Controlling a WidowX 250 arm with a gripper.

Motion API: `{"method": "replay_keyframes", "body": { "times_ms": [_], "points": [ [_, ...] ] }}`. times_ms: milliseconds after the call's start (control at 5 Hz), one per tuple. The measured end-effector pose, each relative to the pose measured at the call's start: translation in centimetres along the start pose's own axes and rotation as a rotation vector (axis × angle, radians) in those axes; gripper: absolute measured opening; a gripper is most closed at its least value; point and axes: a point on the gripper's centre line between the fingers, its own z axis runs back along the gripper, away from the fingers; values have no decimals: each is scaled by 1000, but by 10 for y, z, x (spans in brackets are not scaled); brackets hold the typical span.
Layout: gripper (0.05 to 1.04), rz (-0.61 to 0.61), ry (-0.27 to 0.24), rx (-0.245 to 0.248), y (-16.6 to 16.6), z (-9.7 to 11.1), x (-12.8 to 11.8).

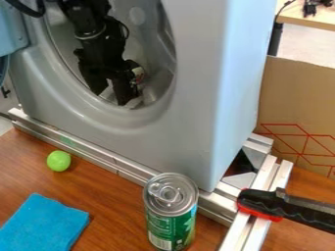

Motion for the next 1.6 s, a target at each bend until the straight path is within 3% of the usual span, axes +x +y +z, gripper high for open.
{"method": "replay_keyframes", "body": {
  "times_ms": [400,600,800,1000,1400,1600],
  "points": [
    [1005,8,29,-8,2,-12,12],
    [953,-11,38,-18,2,-12,16],
    [672,-30,39,-22,3,-11,18],
    [395,-34,45,-65,10,-11,23],
    [347,-32,32,-101,15,0,2],
    [347,9,27,-48,23,27,-37]
  ]
}}
